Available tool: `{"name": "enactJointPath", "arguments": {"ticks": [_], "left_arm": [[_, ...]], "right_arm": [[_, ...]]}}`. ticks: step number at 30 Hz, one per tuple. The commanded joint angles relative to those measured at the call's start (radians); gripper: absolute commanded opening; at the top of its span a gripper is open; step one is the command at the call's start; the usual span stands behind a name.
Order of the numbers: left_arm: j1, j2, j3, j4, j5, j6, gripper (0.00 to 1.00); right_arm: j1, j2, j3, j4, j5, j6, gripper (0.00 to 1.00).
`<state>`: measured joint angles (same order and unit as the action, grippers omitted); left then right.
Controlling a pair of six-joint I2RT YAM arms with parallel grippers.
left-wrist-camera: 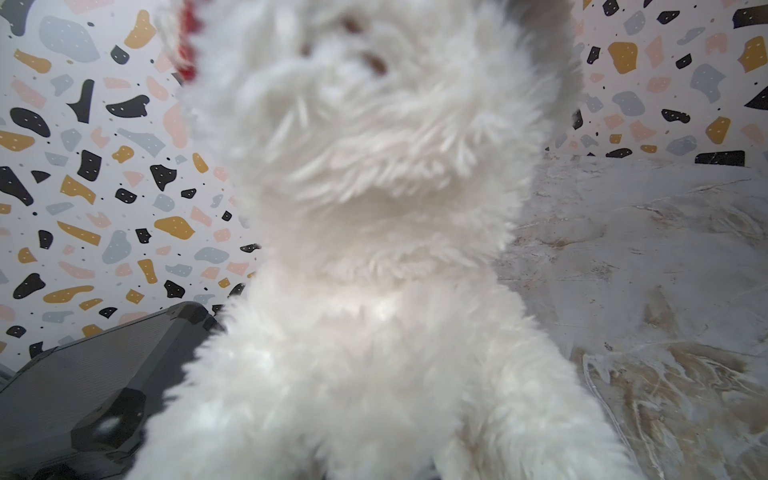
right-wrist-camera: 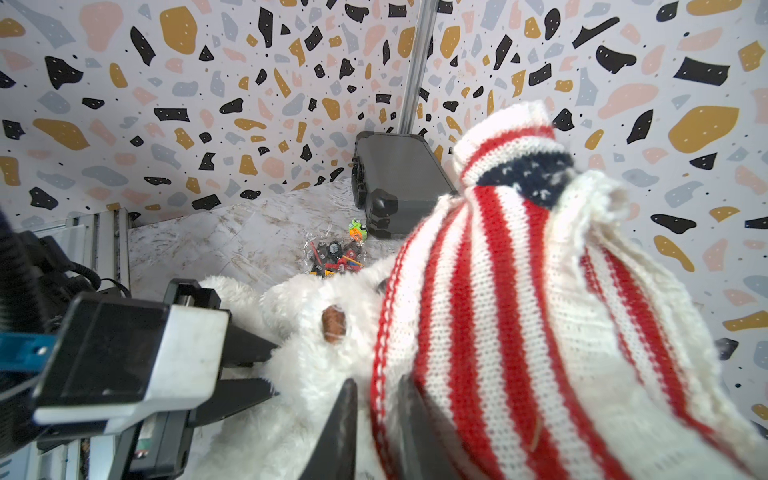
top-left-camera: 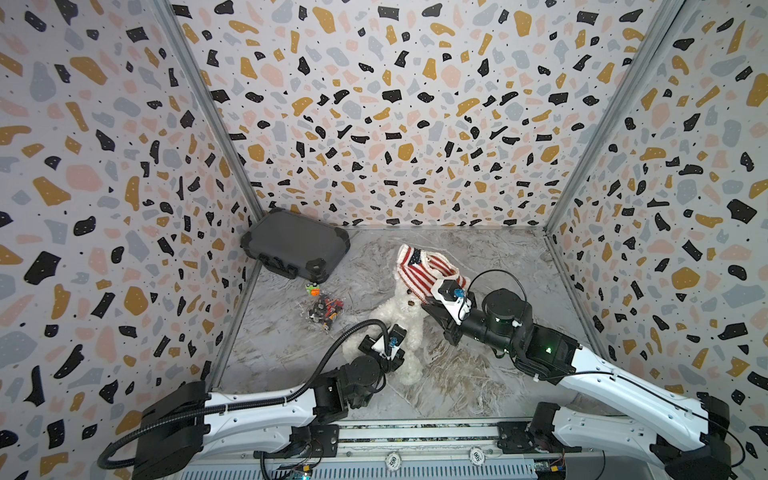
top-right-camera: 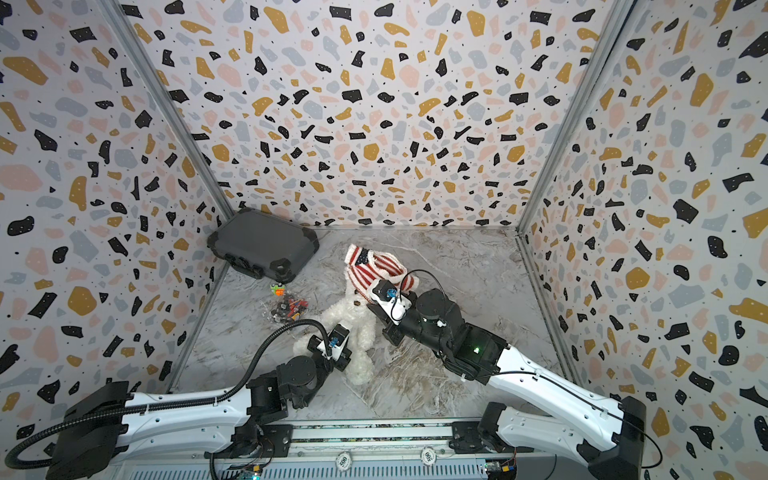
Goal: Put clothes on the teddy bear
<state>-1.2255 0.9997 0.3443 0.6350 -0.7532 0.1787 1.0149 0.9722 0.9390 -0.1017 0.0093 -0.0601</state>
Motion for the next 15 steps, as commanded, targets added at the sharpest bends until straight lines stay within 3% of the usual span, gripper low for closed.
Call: {"name": "enactJointPath", "arguments": {"ticks": [1, 7, 15], "left_arm": [[-0.005, -0.033, -0.017, 0.154, -0.056, 0.030, 0.00], [-0.006, -0.074, -0.050, 0.166, -0.068, 0.045, 0.00], [-0.005, -0.089, -0.068, 0.187, -0.122, 0.083, 0.00]], "right_arm": [[0.031, -0.048, 0.030, -0.051, 0.011, 0.010, 0.26], [0.045, -0.069, 0.080, -0.144, 0.014, 0.014, 0.37], [0.044, -0.063, 0.213, -0.175, 0.036, 0.065, 0.41]]}}
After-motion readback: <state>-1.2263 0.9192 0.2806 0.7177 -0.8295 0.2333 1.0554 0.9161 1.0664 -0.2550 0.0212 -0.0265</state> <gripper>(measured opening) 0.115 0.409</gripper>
